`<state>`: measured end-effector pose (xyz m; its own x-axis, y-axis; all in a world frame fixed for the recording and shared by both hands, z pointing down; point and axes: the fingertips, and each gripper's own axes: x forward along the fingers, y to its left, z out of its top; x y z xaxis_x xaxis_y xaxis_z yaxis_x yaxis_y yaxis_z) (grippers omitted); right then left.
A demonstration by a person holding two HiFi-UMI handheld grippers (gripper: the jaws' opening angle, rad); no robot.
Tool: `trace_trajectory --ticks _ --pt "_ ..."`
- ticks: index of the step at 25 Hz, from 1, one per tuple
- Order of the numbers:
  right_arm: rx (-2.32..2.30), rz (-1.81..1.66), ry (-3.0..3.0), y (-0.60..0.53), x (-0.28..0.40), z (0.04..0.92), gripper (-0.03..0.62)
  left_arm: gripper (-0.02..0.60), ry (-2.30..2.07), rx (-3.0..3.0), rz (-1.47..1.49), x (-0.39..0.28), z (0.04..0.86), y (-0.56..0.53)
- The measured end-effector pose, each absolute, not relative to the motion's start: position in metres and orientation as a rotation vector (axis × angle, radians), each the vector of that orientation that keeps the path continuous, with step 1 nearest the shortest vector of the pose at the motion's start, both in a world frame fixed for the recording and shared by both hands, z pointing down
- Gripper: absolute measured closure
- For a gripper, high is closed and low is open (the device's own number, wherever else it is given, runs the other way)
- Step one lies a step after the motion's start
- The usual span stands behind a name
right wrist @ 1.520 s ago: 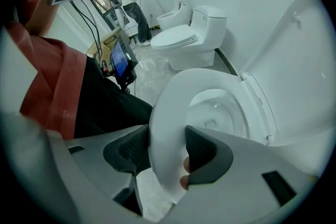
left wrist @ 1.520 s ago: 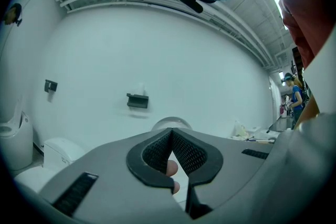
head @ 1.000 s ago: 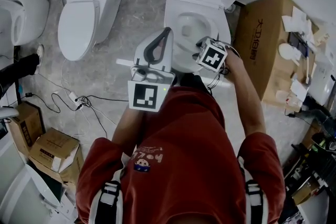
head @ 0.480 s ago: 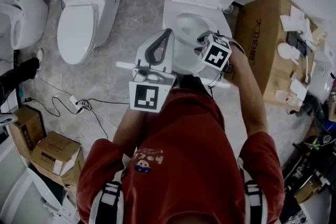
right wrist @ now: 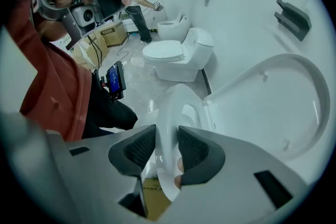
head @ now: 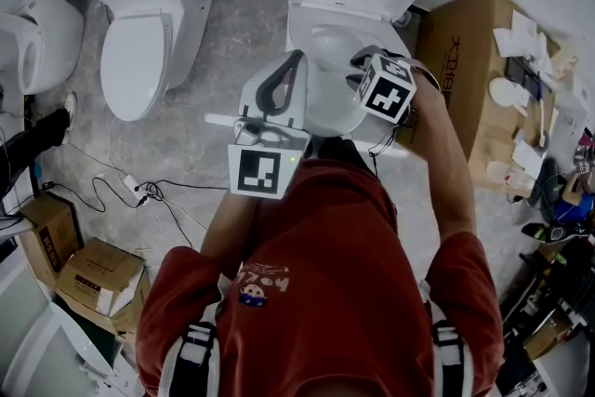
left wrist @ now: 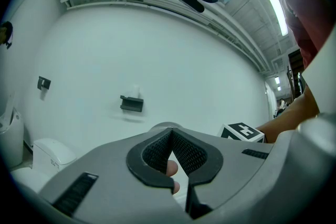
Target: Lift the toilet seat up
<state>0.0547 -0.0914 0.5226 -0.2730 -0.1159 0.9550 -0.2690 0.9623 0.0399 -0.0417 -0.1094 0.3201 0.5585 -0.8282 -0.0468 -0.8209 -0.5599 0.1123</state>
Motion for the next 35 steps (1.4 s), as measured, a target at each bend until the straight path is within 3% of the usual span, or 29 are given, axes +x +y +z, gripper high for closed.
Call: trace_trajectory --ticks 35 --pt "0.516 -0.262 -1.784 -0.197 0.079 0.467 0.500 0.572 -1.514 2.705 -0.178 -0.046 0.303 -0.118"
